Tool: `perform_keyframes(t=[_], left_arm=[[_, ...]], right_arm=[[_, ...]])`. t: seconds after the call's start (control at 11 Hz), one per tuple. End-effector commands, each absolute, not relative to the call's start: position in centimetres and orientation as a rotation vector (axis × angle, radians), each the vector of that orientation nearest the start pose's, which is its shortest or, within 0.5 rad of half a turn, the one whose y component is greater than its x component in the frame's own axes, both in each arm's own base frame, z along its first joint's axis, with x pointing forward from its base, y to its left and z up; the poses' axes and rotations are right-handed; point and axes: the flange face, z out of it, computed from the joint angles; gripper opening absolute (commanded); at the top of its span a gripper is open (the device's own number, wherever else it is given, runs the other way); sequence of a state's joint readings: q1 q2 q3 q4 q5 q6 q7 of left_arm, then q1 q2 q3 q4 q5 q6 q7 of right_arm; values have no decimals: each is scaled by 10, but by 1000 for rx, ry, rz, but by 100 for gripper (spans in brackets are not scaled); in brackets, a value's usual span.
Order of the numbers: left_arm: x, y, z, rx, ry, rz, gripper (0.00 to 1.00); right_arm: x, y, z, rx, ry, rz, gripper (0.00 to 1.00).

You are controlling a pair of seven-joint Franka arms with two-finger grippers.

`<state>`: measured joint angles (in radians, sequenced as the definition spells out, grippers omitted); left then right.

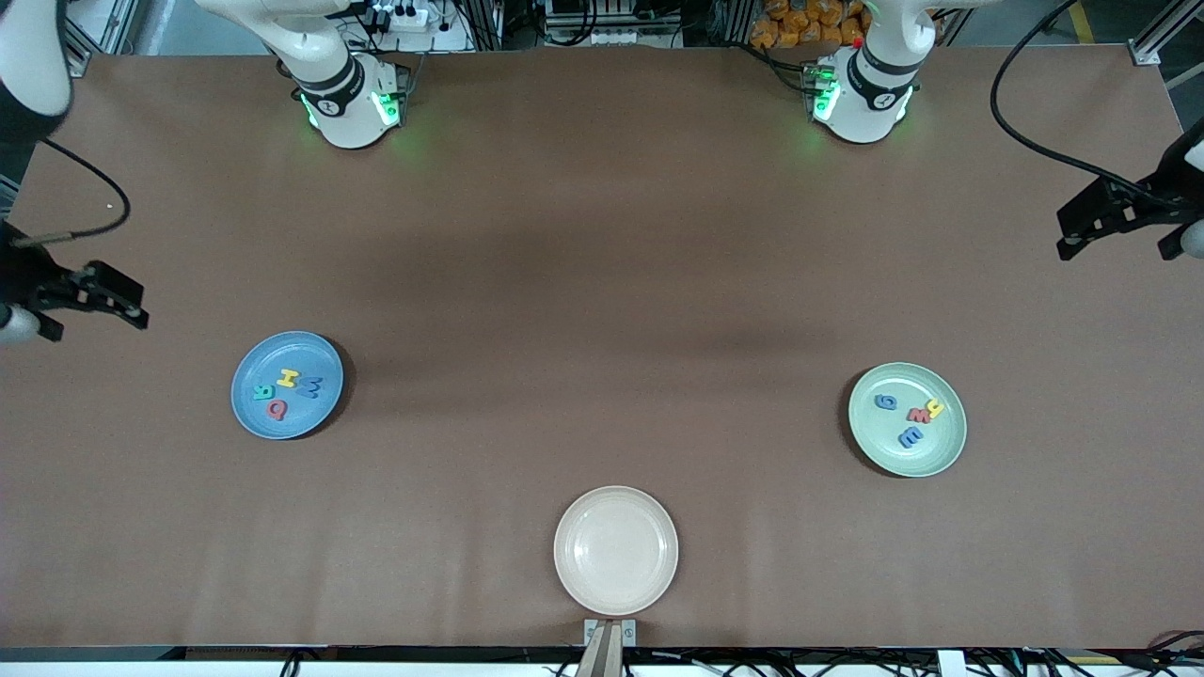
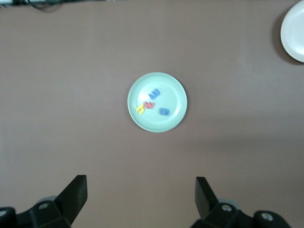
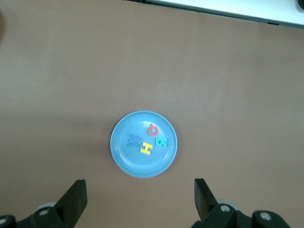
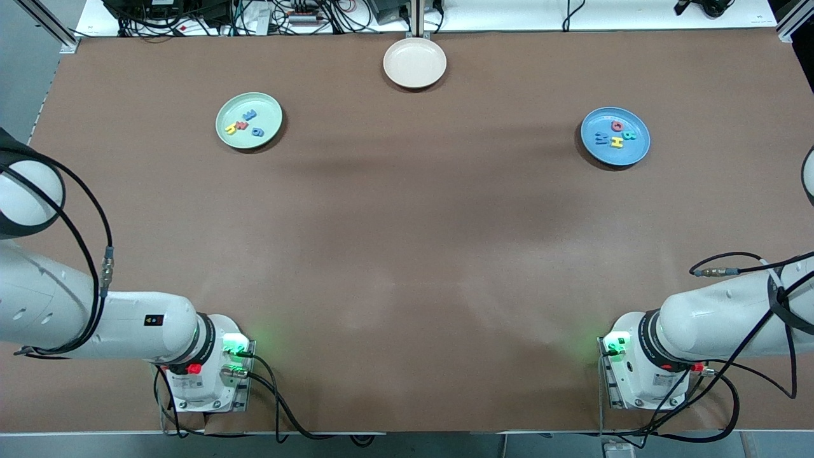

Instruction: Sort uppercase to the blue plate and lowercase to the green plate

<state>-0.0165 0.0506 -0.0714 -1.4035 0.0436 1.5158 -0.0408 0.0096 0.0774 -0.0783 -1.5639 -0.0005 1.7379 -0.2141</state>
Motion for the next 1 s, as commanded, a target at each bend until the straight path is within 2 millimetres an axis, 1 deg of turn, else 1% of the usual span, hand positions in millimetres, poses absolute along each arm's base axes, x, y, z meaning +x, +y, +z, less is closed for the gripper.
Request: perform_keyframes(t=[0.0,0.09,0.18,0.27,0.46,0.64,0.73,0.82,0.91], left_arm=[[557,-37,671,-3155,30,-50,100],[556,-34,671,-3156,24,-47,100],[556,-35,670,-3159,24,-40,100],[556,-39,671,-3161,32,-42,100],[556,-40,670,-3152,27,-40,100],[555,-38,671,-3152,23,-40,100],[555,-37,671,-3149,20,-41,100],[556,-37,671,-3148,22,-41,100],[556,-36,670,-3146,22,-38,100]], right_arm=[[580,-35,641,-3119,-164,-129,100],[575,-31,645,-3079,-97,-83,100],[571,-33,650,-3057,-54,-55,100],[570,-30,653,-3049,-55,-59,100],[565,-28,647,-3049,-35,5,100],[565,-28,645,-3082,-42,-4,100],[562,-29,647,-3127,-47,-18,100],[559,-27,651,-3142,-60,-41,100],[559,-28,651,-3144,-58,-41,100]])
